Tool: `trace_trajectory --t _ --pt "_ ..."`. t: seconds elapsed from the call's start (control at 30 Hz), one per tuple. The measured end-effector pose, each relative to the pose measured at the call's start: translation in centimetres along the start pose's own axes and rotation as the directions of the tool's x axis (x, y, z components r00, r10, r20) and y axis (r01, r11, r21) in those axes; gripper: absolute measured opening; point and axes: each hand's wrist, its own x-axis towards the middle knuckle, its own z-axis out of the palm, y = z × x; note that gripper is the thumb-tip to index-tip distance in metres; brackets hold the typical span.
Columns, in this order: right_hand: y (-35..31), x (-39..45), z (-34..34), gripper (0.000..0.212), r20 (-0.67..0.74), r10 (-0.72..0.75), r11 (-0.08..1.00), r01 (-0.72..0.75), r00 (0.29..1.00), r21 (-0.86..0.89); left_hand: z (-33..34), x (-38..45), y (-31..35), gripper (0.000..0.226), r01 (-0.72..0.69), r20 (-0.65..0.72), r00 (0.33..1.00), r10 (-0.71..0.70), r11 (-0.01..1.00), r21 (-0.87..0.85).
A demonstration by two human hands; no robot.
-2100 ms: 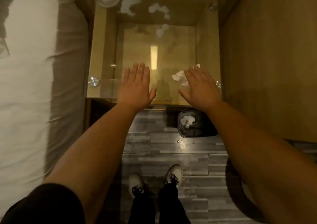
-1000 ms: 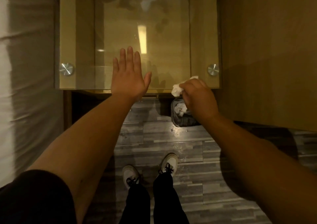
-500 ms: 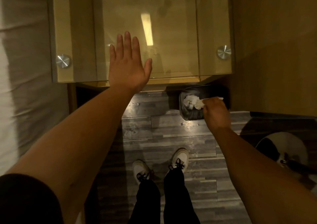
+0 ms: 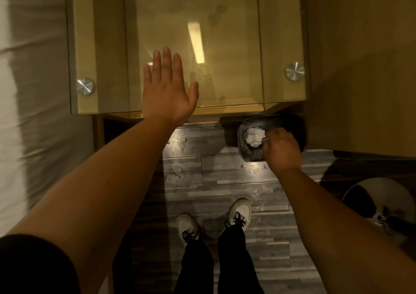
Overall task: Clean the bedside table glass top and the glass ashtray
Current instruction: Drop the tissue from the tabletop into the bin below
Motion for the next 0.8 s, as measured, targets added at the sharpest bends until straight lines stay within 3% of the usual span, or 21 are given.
trace_trajectory --t 0.3,0.47,0.57,0.7,0.8 --pt "-2.4 -0.2 -3.2 0.019 -0.108 -0.194 0.981 0.195 0.975 -0.004 -0.9 0.0 -0.1 0.074 -0.001 0.095 0.995 0.001 1.0 0.001" --pt "-4.4 -1.0 -6.7 0.037 -0.139 -0.276 0.961 0.278 0.951 -0.002 -2.8 0.4 -0.8 0.078 -0.081 0.213 0.975 0.067 0.995 0.056" --pt "-6.0 -0.8 -9.0 0.036 -0.149 -0.3 0.954 0.298 0.942 -0.035 -4.6 -0.8 -1.5 0.078 -0.145 0.175 0.977 0.123 0.982 0.123" --pt "-9.6 0.1 -12.8 0.024 -0.2 -0.317 0.948 0.303 0.927 -0.101 -6.9 -3.6 -2.6 0.077 -0.108 0.097 0.991 0.097 0.987 0.117" --pt "-12.9 1.0 -15.6 0.038 -0.216 -0.355 0.933 0.332 0.91 -0.135 -8.9 -4.9 -4.0 0.078 -0.083 0.079 0.994 0.076 0.992 0.098"
